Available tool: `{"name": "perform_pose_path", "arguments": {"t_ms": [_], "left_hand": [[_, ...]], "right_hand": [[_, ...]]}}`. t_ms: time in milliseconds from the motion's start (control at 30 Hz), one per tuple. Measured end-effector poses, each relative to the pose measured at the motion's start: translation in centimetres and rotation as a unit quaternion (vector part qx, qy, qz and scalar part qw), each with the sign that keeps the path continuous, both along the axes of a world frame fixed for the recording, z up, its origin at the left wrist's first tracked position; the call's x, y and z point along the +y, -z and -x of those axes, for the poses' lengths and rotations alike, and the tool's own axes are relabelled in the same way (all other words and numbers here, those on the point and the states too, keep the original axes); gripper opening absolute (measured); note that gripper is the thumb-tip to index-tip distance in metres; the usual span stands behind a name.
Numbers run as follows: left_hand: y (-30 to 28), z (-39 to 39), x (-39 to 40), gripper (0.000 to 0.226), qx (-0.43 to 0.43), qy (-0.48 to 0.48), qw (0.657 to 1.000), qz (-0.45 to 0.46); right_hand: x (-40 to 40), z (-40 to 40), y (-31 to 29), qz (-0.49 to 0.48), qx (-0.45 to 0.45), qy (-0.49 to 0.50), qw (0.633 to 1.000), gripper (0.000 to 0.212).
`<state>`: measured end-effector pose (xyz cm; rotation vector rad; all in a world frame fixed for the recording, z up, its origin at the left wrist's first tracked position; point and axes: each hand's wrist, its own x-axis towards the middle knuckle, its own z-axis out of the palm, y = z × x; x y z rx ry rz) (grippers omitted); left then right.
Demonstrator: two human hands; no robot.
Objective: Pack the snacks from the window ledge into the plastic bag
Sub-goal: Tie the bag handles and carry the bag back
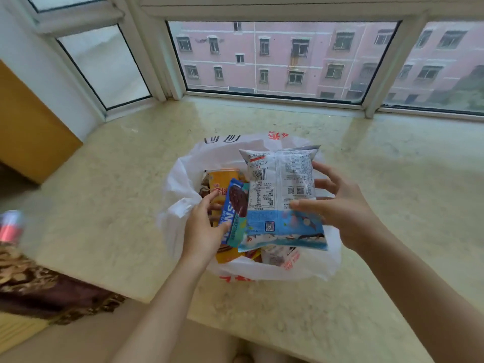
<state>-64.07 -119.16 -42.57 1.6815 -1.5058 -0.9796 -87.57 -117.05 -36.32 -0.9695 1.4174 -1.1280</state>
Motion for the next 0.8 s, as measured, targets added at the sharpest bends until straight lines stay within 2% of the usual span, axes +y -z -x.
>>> {"name": "perform_pose_path", "arguments": {"t_ms": [200,267,367,433,633,733,800], "left_hand": [[0.3,-2.1,-0.8,0.075,-0.123,0.028,0.988,0.092],[0.2,-2.8,-1.0,0.074,-0.167,0.055,0.977,0.118],[0.0,-3.2,-0.9,0.067,-0.228,0.097,0.950,0.188],[0.1,-2.8,-0.7,0.062,-0.262,0.127,0.926,0.240],[1.0,1.2,0.2,0.068,-0.325,0.240,0.874,0.270],[2.3,2.9,-0.6,0.073,-0.392,0.244,0.851,0.250],[2.7,3.4,-1.1,0.075,-0.429,0.235,0.840,0.235]], "right_hand": [[-1.5,-3.2,1.2,0.034,0.046,-0.006,0.998,0.087],[-2.0,-4.2,1.8,0.060,0.088,-0.004,0.994,0.087],[-2.4,-5.1,3.0,0.086,0.176,-0.013,0.981,0.087],[-2.4,-5.1,3.6,0.081,0.191,-0.028,0.978,0.090],[-1.9,-3.5,5.6,0.051,0.249,-0.116,0.960,0.096],[-1.6,-2.8,6.6,0.036,0.365,-0.156,0.917,0.100],[-1.2,-2.1,6.5,0.080,0.490,-0.163,0.853,0.099]]}}
